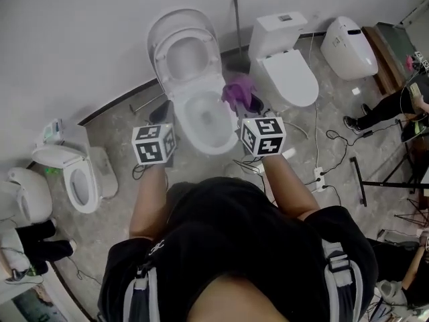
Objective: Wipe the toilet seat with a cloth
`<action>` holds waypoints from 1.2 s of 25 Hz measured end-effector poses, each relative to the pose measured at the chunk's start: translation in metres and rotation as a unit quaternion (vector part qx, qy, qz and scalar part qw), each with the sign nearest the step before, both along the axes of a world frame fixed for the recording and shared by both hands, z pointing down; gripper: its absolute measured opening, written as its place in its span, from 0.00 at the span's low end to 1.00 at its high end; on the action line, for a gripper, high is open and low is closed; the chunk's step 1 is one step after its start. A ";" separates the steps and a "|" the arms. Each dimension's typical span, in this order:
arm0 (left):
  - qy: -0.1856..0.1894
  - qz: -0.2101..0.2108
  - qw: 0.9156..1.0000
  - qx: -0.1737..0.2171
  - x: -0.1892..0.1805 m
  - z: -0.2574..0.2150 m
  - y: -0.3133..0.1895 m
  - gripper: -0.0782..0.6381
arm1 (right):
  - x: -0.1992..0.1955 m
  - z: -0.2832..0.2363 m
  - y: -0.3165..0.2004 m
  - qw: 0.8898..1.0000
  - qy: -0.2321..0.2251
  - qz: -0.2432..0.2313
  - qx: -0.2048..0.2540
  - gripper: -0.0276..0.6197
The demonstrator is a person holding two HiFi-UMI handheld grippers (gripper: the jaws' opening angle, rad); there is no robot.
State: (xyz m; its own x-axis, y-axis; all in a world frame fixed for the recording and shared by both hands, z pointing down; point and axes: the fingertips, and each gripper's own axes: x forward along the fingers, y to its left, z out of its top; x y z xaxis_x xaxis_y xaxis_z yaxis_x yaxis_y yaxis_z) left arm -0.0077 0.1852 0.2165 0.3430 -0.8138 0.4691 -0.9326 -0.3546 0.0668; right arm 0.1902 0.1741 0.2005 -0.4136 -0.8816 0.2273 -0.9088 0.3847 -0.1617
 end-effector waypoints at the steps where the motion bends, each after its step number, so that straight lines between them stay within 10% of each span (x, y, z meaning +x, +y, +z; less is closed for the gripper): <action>1: -0.006 -0.005 1.000 -0.002 0.006 0.001 0.000 0.10 | 0.006 0.003 -0.005 1.000 -0.003 -0.008 -0.003 0.14; 12: -0.027 -0.023 0.999 -0.031 0.023 0.017 -0.031 0.10 | 0.001 0.043 -0.066 0.997 -0.014 -0.056 -0.043 0.14; 21: -0.008 0.008 1.000 -0.009 -0.021 0.014 -0.104 0.10 | -0.041 0.067 -0.167 0.999 0.000 0.001 -0.050 0.14; 30: 0.014 0.001 1.000 -0.022 -0.094 0.026 -0.161 0.10 | -0.099 0.132 -0.306 0.985 0.131 -0.014 -0.107 0.14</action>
